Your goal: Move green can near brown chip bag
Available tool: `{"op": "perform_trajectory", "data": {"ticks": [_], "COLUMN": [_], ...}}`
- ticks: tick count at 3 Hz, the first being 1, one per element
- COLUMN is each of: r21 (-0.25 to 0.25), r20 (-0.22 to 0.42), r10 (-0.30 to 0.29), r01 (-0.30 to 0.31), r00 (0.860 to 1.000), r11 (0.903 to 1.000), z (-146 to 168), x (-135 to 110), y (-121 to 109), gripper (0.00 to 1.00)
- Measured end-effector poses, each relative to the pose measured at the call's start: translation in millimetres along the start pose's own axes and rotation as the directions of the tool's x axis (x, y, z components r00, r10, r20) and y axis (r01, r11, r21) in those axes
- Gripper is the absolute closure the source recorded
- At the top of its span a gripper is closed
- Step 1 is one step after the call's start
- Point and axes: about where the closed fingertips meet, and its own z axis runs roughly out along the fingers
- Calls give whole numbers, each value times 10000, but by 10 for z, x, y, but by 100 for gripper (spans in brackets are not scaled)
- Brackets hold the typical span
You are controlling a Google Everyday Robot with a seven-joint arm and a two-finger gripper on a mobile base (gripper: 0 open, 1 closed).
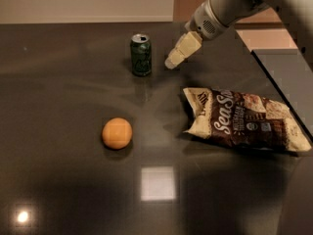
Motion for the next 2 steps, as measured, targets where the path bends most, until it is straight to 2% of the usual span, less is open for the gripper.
{"op": "perform_trajectory", "data": {"ticks": [1, 2], "r21": [-263, -312], "r20": [321, 397], "r10": [-161, -265], "r01": [170, 277], "r00": [9994, 9989], "r11": [9995, 9991], "z": [250, 488], "x": [-175, -288], "y": [23, -2], "gripper": [0, 0]}}
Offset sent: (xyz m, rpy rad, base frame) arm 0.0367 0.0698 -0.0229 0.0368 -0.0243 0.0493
